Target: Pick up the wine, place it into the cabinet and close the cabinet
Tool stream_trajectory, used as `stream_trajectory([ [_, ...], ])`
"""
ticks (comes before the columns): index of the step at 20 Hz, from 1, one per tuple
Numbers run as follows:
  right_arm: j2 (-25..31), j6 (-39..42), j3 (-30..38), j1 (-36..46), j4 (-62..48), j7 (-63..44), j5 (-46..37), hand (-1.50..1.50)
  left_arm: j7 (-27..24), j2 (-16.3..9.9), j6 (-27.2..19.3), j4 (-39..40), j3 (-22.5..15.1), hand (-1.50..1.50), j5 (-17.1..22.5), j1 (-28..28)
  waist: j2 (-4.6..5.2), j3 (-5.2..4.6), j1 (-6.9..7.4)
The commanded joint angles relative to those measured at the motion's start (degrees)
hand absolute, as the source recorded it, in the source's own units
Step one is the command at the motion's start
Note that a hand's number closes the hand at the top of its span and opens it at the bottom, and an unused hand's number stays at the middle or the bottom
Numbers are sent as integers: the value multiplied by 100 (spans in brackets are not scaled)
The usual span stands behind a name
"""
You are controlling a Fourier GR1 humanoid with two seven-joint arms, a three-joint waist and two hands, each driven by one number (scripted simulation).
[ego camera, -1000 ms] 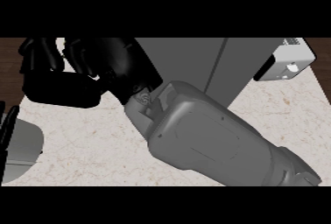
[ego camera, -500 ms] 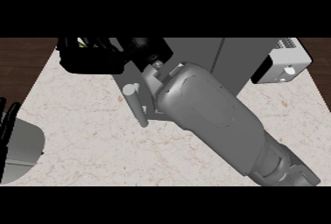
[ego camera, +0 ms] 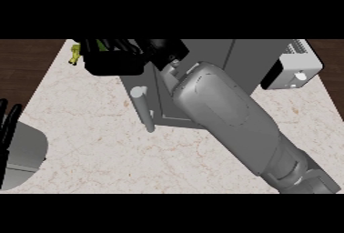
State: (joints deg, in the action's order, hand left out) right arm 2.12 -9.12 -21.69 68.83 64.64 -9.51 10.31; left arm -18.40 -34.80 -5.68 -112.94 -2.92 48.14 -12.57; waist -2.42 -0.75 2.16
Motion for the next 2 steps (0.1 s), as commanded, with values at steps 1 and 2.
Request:
stream_trajectory([
  [1, 364, -185, 336, -95, -880, 60, -200, 150, 273, -47, -194, -114, 40, -150, 73, 210, 311, 74, -93],
  [2, 493, -94, 490, 71, -861, -16, -126, 150, 111, -61, -5, 145, 102, -150, -1, 229, 316, 66, -113],
])
